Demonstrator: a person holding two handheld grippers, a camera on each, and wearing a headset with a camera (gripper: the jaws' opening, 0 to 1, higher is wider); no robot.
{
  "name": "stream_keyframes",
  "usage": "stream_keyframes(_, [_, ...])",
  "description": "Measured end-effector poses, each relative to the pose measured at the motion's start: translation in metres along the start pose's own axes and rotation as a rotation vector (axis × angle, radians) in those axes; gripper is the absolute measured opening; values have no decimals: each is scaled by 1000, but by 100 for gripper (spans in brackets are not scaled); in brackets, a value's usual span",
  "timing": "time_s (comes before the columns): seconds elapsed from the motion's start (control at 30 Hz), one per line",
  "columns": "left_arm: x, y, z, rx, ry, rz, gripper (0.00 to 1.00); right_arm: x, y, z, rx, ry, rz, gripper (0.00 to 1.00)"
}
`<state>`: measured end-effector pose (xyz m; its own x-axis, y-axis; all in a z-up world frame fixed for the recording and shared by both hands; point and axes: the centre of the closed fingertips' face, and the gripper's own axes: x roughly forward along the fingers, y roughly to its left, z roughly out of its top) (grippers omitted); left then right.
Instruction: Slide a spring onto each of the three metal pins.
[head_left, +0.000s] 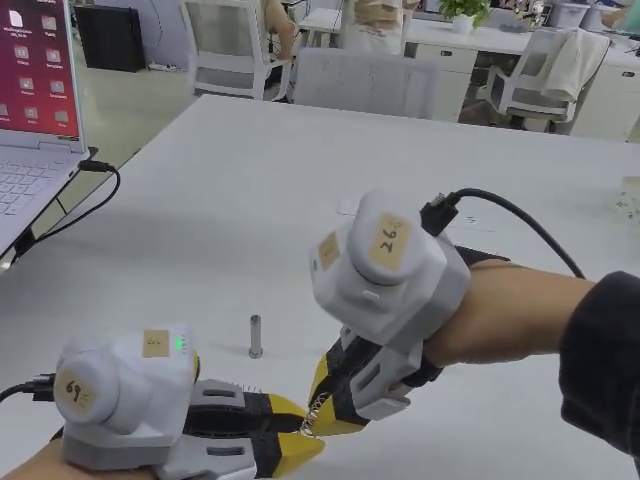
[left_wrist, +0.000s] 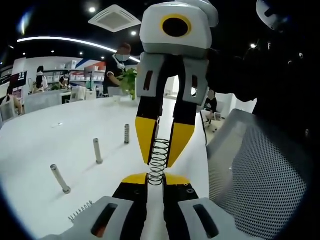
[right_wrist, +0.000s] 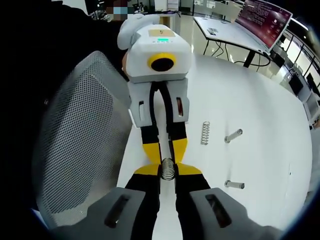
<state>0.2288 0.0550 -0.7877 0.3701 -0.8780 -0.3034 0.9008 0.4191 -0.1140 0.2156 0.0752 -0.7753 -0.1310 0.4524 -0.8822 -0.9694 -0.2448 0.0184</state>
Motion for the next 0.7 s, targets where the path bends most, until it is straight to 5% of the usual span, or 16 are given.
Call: stream_keyframes(0.7, [-6, 14, 0, -17, -18, 64, 29, -15, -19, -19, 38, 33, -45, 8])
